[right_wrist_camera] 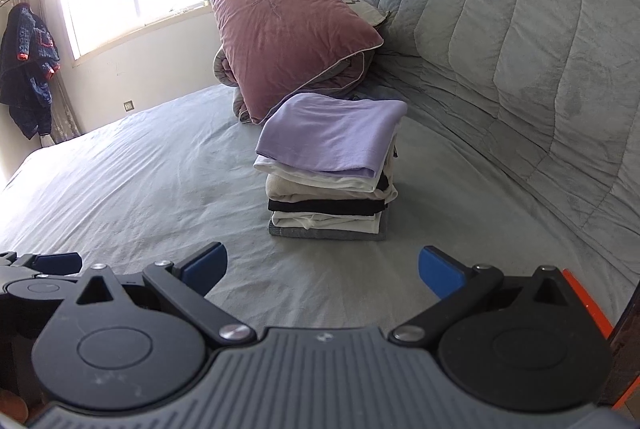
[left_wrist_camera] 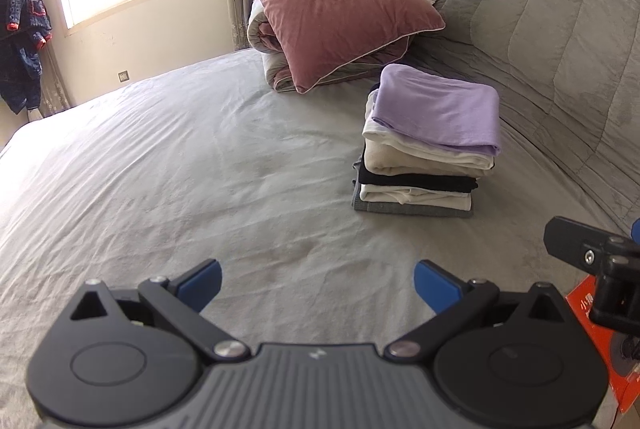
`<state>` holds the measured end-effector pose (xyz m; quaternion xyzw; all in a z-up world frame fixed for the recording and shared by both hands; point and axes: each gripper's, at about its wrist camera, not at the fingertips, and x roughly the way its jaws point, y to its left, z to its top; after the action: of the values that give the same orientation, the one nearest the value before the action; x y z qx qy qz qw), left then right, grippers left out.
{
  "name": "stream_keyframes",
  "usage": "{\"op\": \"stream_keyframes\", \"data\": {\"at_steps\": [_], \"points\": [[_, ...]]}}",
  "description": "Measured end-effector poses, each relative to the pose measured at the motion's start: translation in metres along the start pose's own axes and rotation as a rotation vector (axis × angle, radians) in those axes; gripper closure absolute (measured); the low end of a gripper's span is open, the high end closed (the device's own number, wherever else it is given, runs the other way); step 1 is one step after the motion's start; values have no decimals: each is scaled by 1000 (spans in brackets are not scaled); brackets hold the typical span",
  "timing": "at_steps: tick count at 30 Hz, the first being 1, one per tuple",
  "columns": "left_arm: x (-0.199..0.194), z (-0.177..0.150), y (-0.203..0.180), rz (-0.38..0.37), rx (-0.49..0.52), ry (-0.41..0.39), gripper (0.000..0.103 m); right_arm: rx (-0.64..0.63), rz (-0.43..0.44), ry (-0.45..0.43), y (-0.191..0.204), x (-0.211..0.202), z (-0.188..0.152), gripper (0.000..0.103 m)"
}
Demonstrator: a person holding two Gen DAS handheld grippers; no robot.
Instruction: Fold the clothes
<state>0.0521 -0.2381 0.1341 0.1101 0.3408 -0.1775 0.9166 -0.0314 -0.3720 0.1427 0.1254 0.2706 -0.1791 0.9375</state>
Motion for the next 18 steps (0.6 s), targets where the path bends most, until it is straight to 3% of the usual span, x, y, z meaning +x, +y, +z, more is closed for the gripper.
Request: {"op": "stream_keyframes", "data": {"at_steps": [5,18], "points": [[-24,-18,13,-8,-24,2,1,-23,-46,-19,14,-31,-13,0],[-69,-55,30,-4,-28,-19,1,-12,-3,-28,36,-85,-41,0]]}}
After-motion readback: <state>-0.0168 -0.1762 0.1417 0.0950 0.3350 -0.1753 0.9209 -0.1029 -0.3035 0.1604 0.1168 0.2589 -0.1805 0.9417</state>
